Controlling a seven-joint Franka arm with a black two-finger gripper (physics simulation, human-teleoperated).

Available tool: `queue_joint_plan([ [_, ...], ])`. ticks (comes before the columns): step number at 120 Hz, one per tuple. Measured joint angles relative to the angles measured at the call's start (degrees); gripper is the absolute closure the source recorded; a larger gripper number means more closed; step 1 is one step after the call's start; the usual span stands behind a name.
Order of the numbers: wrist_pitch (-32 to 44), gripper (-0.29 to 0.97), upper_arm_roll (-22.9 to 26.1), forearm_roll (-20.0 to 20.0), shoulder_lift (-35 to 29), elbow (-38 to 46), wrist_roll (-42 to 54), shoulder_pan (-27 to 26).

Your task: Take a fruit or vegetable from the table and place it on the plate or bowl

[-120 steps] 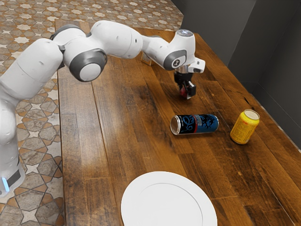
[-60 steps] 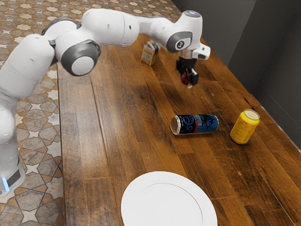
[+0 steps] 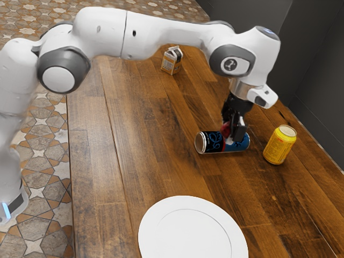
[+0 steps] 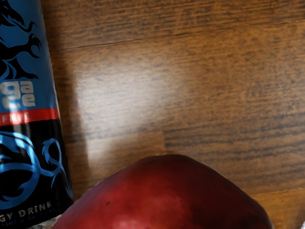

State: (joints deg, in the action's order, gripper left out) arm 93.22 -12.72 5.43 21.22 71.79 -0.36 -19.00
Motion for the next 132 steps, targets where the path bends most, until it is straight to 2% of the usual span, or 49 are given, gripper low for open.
queue_joint_plan([
  [14, -3.01, 0.43, 2.97, -1.67, -2.49, -0.18, -2.90, -3.21],
  [37, -5.73, 0.45, 14.90, -5.09, -3.27, -0.24, -8.07, -3.53],
  [70, -7.33, 0.46, 26.61, -8.38, -3.35, -0.12, -16.53, -3.39],
  [100, -4.96, 0.48, 27.35, -11.33, 1.85, 0.57, -22.44, -4.53],
  [132, -2.10, 0.50, 26.68, -12.04, 4.51, 3.03, -26.61, -4.03],
])
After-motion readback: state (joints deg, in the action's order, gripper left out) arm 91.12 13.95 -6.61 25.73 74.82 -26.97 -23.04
